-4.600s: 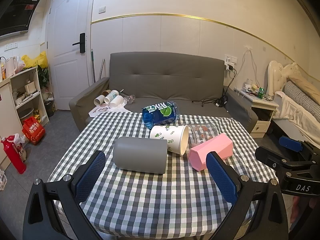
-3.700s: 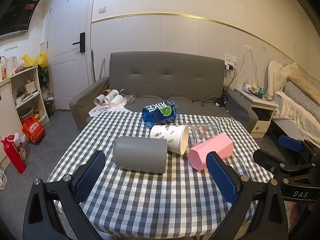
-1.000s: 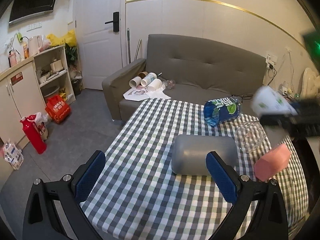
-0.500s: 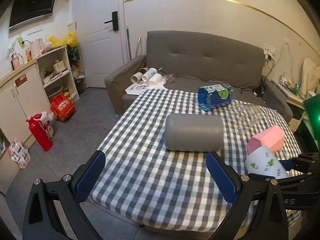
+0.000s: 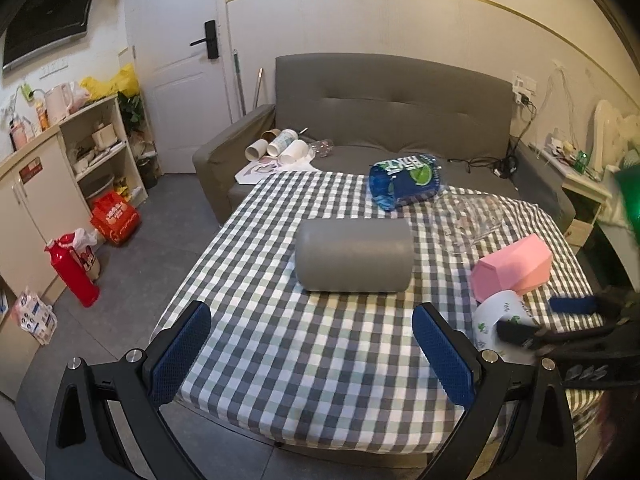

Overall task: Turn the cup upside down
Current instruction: 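Close the left tool on the cup while the right tool opens and releases it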

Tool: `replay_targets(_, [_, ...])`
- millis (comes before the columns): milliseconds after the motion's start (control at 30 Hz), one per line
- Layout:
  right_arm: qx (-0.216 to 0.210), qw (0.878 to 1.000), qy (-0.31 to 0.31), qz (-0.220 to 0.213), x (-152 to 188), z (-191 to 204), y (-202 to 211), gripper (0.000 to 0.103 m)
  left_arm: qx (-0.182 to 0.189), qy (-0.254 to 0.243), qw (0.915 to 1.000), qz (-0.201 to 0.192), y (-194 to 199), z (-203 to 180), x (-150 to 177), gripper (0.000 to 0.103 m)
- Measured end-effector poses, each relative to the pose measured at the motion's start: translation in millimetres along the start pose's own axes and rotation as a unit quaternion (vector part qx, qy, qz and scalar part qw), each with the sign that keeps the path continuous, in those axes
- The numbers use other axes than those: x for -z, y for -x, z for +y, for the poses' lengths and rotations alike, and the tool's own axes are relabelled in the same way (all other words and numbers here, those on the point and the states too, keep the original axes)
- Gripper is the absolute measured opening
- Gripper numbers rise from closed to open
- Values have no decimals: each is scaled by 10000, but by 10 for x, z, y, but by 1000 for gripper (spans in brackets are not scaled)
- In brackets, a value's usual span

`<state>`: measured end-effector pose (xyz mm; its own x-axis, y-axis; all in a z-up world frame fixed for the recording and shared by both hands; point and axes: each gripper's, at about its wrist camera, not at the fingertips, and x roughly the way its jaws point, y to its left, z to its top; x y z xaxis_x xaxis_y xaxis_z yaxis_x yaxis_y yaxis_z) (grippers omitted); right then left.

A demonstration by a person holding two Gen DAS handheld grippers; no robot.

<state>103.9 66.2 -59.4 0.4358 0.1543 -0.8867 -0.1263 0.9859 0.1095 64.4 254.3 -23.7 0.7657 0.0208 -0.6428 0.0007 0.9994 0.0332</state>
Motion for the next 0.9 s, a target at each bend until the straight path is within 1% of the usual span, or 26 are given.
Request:
replay_targets(100, [152,9980,31,-606,11,-155,347,88,-7,-163,9999,-14,39,-96,-39,103])
replay_targets(167, [235,9962,-24,-836,41,-280,491,88,-110,-318,9994,-3,55,-208,-71,103])
replay_targets(200, [344,9949,-60,-949,67,-360,567,88,-164,-387,9991,6,57,-257,-84,103])
replay_targets(267, [752,9902,-87,-1177,128,-514,698,88,-205,-533,9984,51,60,-389,-109,103])
replay_targets(300, [966,9873,-82,-1258,138,-573,752,88,-185,-569,9982,81,58,-447,-122,103])
replay_targets(333, [1087,9852,-86,-1323,162,-636,792,88,-138,-594,9981,123,58,-537,-140,103])
replay_targets(467, [911,9872,-361,-1259,281,-959,836,88,179,-595,9978,250,26,-833,-180,103])
replay_targets(600, [935,9879,-398,-1172,374,-1146,802,88,127,-568,9969,521,-98,-1062,-180,103])
replay_targets(667, [893,9882,-471,-1149,406,-1251,771,88,179,-567,9961,654,-165,-1124,-174,103])
replay_targets(800, [822,9889,-503,-1132,429,-1374,707,88,510,-456,9932,945,-283,-1248,-177,103])
replay_targets(900, [769,9896,-513,-1103,431,-1420,652,88,894,-253,9863,1365,-429,-1304,-213,103])
